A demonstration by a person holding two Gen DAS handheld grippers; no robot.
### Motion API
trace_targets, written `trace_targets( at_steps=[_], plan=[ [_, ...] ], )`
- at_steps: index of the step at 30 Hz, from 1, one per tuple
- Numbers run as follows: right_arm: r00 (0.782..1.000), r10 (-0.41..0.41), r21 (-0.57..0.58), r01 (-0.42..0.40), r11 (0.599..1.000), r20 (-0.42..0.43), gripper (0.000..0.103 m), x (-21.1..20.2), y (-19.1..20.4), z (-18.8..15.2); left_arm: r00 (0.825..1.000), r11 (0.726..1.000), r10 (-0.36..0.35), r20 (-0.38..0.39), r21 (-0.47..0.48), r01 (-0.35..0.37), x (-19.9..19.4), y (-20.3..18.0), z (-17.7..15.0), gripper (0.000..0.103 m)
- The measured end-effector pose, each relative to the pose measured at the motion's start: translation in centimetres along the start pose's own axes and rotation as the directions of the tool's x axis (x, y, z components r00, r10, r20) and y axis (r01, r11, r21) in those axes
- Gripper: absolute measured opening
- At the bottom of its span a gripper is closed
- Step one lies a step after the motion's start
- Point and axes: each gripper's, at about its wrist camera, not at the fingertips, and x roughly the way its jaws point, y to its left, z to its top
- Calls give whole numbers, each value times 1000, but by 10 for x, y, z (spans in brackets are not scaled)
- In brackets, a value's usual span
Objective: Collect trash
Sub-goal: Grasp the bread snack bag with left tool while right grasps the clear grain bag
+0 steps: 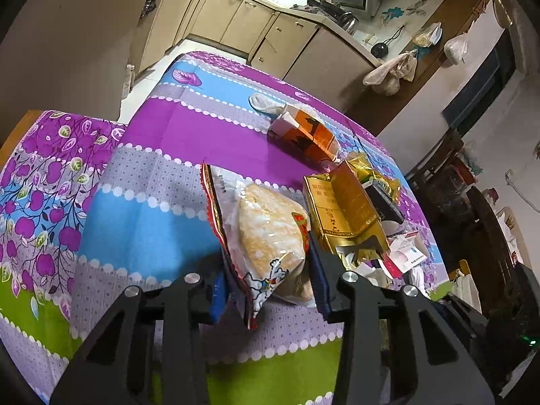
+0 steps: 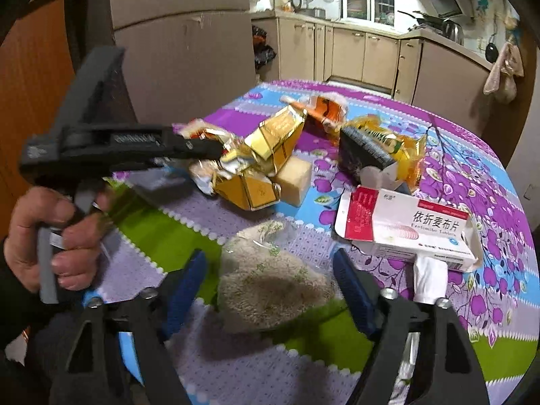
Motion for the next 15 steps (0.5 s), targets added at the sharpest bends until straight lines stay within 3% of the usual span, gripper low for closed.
trace_targets(
  at_steps=[9, 15],
  plan=[
    [999, -32, 10, 32, 999, 6, 35, -4, 7, 0, 998, 999, 29, 63, 23, -30, -29, -11, -3, 36],
    [990, -68, 67, 60, 996, 121, 34, -38, 14, -5, 984, 991, 82, 156, 92, -97, -65, -35, -7, 36]
  ],
)
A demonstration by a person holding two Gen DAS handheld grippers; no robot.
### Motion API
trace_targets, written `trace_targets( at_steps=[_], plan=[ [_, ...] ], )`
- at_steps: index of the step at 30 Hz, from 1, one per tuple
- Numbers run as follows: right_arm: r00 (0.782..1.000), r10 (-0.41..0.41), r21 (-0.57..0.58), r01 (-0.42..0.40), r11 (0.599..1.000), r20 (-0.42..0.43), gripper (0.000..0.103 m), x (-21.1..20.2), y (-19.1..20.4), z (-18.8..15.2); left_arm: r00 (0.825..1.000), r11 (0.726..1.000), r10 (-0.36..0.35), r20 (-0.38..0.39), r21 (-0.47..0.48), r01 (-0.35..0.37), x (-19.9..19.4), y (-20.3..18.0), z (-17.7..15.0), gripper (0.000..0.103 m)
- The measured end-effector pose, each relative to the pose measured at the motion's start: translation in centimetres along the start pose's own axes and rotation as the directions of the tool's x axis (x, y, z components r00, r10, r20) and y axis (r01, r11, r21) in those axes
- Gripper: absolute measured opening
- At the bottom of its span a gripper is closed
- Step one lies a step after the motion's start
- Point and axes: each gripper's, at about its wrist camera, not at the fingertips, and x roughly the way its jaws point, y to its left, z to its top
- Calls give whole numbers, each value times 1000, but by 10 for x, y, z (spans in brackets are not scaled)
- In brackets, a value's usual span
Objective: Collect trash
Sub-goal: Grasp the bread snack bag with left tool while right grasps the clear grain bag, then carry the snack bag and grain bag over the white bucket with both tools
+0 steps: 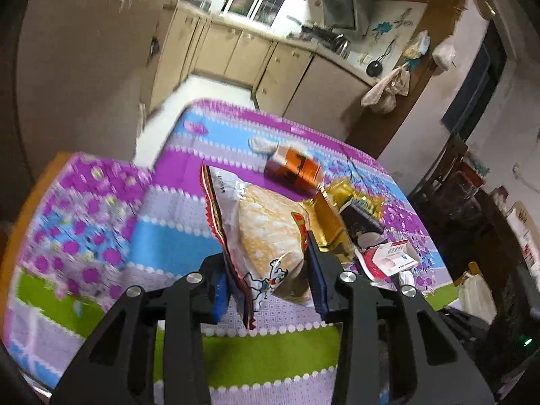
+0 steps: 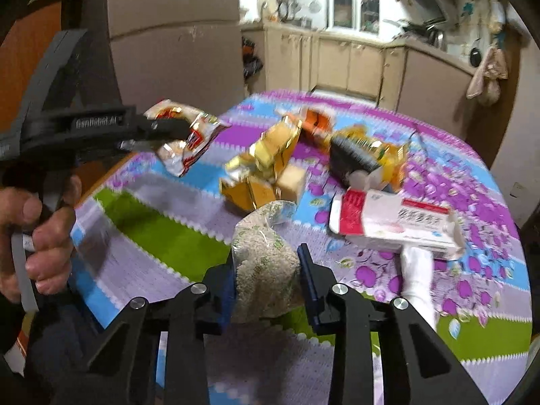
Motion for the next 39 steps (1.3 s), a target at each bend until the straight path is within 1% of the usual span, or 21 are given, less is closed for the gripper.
trace_targets(
  at_steps=[2, 3, 6, 9, 11, 12, 14, 17, 20, 27, 30, 35, 39],
  plan=[
    [997, -34, 32, 32, 999, 66, 34, -21, 0, 3, 998, 998, 43, 45, 51, -46, -16, -14, 2, 36],
    [994, -52, 47, 48, 998, 93, 34, -30, 0, 4, 997, 996, 54, 62, 68, -58, -23, -19, 3, 36],
    [976, -125, 98, 108, 989, 180, 34, -62, -4, 10, 987, 982, 100, 127, 150, -119, -45, -48, 5, 36],
    [946, -201, 139, 170, 976, 253, 35, -93, -11, 17, 977, 965, 122, 175, 208, -158, -63, -73, 4, 36],
    [921, -253, 162, 212, 964, 297, 35, -115, -18, 19, 971, 956, 126, 202, 236, -174, -72, -87, 1, 37],
    [913, -268, 170, 225, 960, 308, 35, -122, -21, 21, 968, 950, 128, 218, 252, -182, -78, -96, 0, 37],
    [896, -296, 190, 244, 951, 332, 35, -141, -25, 24, 966, 947, 121, 228, 266, -182, -85, -107, -1, 37],
    [882, -316, 204, 257, 944, 350, 35, -158, -30, 27, 960, 938, 117, 254, 288, -190, -96, -124, -5, 37],
    [870, -330, 210, 268, 940, 365, 35, -173, -32, 27, 959, 937, 104, 264, 298, -184, -105, -132, -6, 37],
    [861, -348, 224, 281, 933, 371, 35, -194, -37, 22, 957, 937, 85, 277, 305, -172, -121, -147, -5, 37],
    [858, -357, 230, 288, 930, 369, 35, -202, -40, 21, 958, 935, 75, 277, 314, -164, -121, -155, -4, 37],
    [850, -389, 248, 316, 916, 356, 35, -217, -45, 18, 964, 930, 41, 261, 343, -132, -112, -176, -2, 37],
    [832, -437, 275, 356, 893, 342, 35, -235, -60, 12, 970, 922, -7, 242, 378, -87, -103, -204, -2, 37]
  ],
)
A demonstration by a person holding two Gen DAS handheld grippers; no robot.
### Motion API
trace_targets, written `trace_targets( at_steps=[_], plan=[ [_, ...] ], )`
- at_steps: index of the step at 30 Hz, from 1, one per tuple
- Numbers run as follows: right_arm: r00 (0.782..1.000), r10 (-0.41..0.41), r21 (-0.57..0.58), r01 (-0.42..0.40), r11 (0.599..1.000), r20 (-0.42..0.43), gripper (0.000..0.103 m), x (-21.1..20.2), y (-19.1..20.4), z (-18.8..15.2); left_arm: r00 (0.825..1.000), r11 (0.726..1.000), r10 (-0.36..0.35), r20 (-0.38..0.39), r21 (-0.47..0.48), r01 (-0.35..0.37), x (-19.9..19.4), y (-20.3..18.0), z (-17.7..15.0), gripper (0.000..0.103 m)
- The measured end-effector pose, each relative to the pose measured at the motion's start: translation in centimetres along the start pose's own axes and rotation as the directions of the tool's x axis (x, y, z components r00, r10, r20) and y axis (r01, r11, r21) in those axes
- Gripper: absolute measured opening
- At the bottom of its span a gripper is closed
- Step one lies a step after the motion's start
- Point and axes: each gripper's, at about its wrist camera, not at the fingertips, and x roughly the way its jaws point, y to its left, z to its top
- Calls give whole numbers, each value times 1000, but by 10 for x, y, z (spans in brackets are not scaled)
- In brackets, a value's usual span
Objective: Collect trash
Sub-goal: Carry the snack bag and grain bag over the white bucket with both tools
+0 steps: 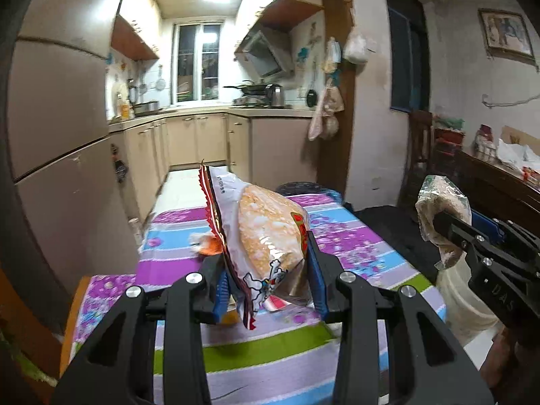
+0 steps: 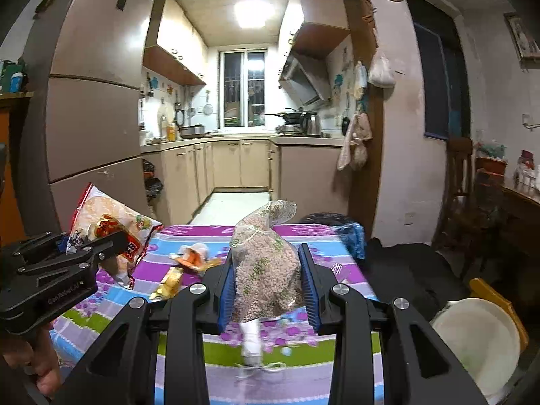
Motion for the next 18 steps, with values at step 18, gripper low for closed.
trace_targets(
  at_steps=[18],
  plan=[
    [923, -359, 106, 374, 921, -138, 35, -65, -227, 6, 916, 902, -385, -110, 163, 399, 47, -221, 29, 37]
  ],
)
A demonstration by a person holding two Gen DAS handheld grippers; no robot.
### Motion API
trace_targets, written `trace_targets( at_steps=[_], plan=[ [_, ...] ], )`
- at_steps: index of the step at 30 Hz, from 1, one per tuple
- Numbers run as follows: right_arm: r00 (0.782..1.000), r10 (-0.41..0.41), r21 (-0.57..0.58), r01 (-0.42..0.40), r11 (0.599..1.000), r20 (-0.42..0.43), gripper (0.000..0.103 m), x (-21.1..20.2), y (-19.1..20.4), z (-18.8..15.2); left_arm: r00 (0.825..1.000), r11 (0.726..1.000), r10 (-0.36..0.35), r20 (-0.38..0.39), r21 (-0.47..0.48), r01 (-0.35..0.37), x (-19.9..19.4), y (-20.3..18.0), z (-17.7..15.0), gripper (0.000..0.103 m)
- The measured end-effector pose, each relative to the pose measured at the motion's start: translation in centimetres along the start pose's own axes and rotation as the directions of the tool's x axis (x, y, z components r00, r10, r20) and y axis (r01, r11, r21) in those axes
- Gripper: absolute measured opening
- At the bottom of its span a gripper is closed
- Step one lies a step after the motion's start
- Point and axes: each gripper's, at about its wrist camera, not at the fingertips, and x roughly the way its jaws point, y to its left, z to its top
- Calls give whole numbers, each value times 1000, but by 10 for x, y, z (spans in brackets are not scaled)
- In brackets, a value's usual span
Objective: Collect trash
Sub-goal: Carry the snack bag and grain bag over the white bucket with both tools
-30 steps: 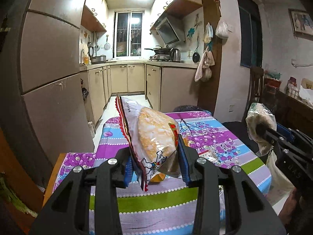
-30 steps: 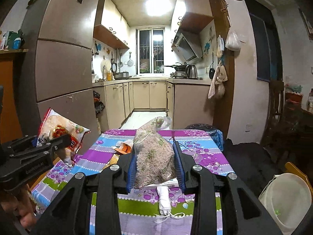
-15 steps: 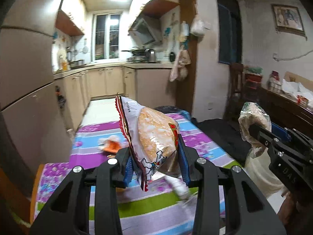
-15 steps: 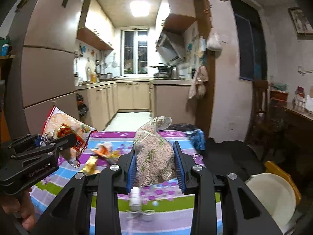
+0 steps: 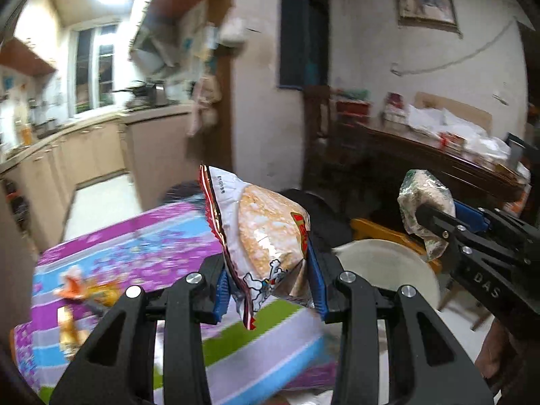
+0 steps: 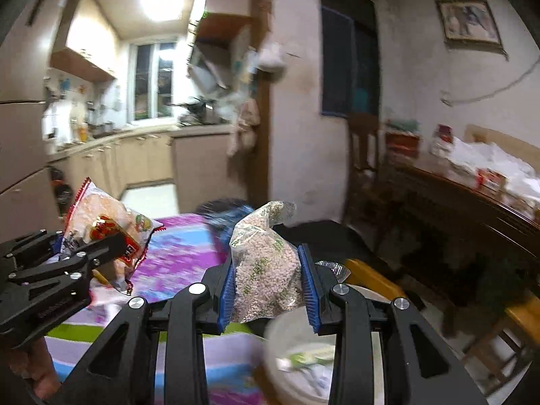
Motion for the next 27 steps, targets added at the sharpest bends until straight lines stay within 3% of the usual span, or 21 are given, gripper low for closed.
trace_targets(
  at_steps=[6, 9, 14, 20, 23, 27],
  plan=[
    [987, -53, 59, 63, 996, -153, 36, 32, -85, -4, 984, 990, -126, -122, 44, 132, 54, -58, 8, 37],
    [970, -54, 77, 74, 994, -238, 36, 58, -114, -16, 963, 983, -167, -210, 38, 179, 84, -74, 4, 37],
    [930, -18, 121, 67, 990, -367, 36, 104, -148, -42, 911, 975, -203, -359, 15, 223, 141, -94, -7, 37],
    [890, 1, 140, 71, 988, -457, 36, 150, -145, -72, 855, 971, -205, -476, 13, 240, 178, -105, -31, 37],
    [877, 3, 143, 75, 987, -481, 36, 156, -147, -89, 839, 973, -198, -508, 2, 231, 192, -107, -40, 37],
    [869, 2, 147, 81, 986, -494, 36, 163, -149, -103, 830, 976, -182, -527, 7, 218, 202, -109, -48, 37]
  ],
)
